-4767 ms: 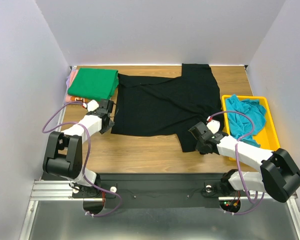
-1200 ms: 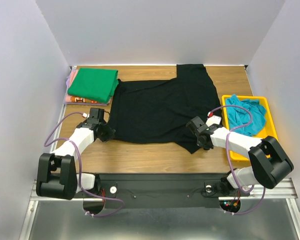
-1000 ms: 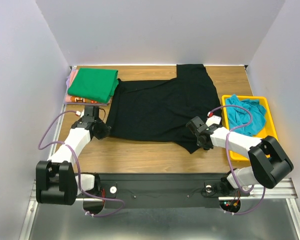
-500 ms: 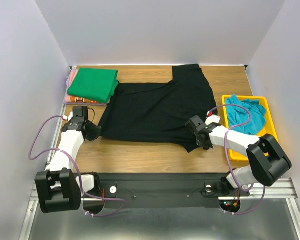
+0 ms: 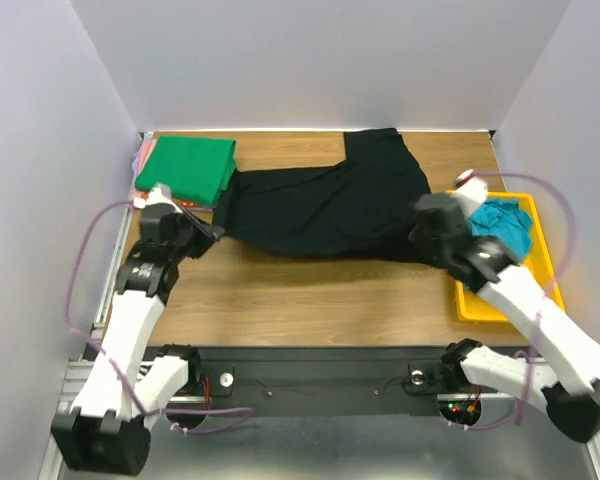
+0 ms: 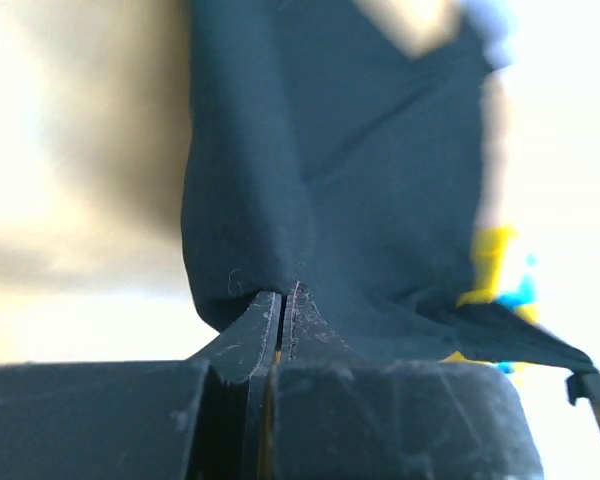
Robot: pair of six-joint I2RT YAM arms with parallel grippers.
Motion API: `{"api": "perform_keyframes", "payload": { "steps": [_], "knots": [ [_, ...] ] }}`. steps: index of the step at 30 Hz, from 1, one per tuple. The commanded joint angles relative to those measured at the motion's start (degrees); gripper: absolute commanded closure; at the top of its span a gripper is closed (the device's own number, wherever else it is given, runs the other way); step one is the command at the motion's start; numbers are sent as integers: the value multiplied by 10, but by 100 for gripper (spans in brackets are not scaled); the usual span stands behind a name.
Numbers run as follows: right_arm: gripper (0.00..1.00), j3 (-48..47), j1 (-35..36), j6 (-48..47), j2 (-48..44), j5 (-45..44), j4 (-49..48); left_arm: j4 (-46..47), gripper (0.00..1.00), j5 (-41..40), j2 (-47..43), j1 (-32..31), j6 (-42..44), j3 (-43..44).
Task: Fold and stack the t-shirts
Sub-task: Flatten the tshirt out
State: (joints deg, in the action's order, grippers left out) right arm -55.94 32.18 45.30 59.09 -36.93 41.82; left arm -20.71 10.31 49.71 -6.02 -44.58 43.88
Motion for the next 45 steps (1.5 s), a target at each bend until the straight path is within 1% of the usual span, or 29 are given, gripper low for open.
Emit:
{"api": "perform_keyframes", "payload": {
  "steps": [1,4,5,6,8,9,10,13,16,19,23,24,25,26,28,29,31,32,34,35,36,37,38,39,41,42,43,44,45],
  "knots": [
    [100,-158,-5,-114,-106,-4,-65,44,100,17,-76,-4,-19,123],
    [99,-278,-5,-185,-125,102,-93,31,100,31,-115,-4,-25,219],
    [100,-306,-5,-212,-131,150,-102,26,100,32,-130,-4,-26,274],
    [99,-378,-5,-220,-129,168,-106,18,100,20,-137,-4,-28,303],
    [100,-449,-5,-239,-112,206,-112,6,100,3,-152,-4,-31,383],
    [99,-485,-5,-246,-102,215,-112,1,100,-4,-153,-4,-31,410],
    [99,-560,-5,-252,-91,224,-112,-1,100,-3,-157,-3,-31,435],
    [99,-664,-5,-271,-49,264,-110,-7,100,2,-150,0,-26,515],
    [100,-701,-5,-277,-25,265,-111,-11,100,-1,-140,12,-27,536],
    [100,-713,-5,-292,-8,231,-111,-10,100,-9,-122,18,-22,544],
    [100,-677,-5,-321,19,112,-131,9,100,-33,-103,22,-31,489],
    [99,-643,-5,-333,25,48,-140,22,100,-53,-98,22,-35,447],
    [100,-626,-5,-347,43,15,-162,29,100,-65,-88,23,-42,402],
    [100,-611,-5,-354,54,-50,-171,39,100,-77,-80,22,-44,379],
    [100,-585,-5,-362,87,-130,-184,69,100,-99,-57,22,-49,335],
    [99,-560,-5,-380,125,-184,-196,96,100,-99,-28,22,-49,294],
    [99,-525,-8,-398,156,-224,-245,130,100,-115,10,22,-50,257],
    [100,-489,-29,-397,187,-210,-256,149,92,-116,54,22,-46,225],
    [100,-458,-62,-364,218,-176,-264,184,77,-117,107,17,-43,206],
    [99,-444,-97,-348,232,-156,-268,191,64,-115,165,13,-35,202],
    [100,-414,-115,-321,266,-118,-275,193,26,-134,194,8,-20,203],
    [100,-404,-132,-307,286,-104,-285,193,3,-145,222,-1,-12,206],
    [99,-398,-157,-300,306,-84,-291,193,1,-155,274,-3,-4,221],
    [86,-397,-169,-299,360,-48,-297,164,1,-158,298,-3,4,235],
    [73,-414,-189,-301,417,-7,-299,139,2,-159,348,-7,21,268],
    [45,-434,-190,-313,439,17,-297,131,1,-163,356,-8,26,287],
    [29,-441,-190,-318,470,25,-296,129,1,-166,361,-10,35,292],
    [1,-443,-191,-321,476,36,-293,128,1,-170,357,-14,40,292],
    [0,-441,-191,-317,476,60,-293,125,1,-178,352,-14,41,289]
  ]
}}
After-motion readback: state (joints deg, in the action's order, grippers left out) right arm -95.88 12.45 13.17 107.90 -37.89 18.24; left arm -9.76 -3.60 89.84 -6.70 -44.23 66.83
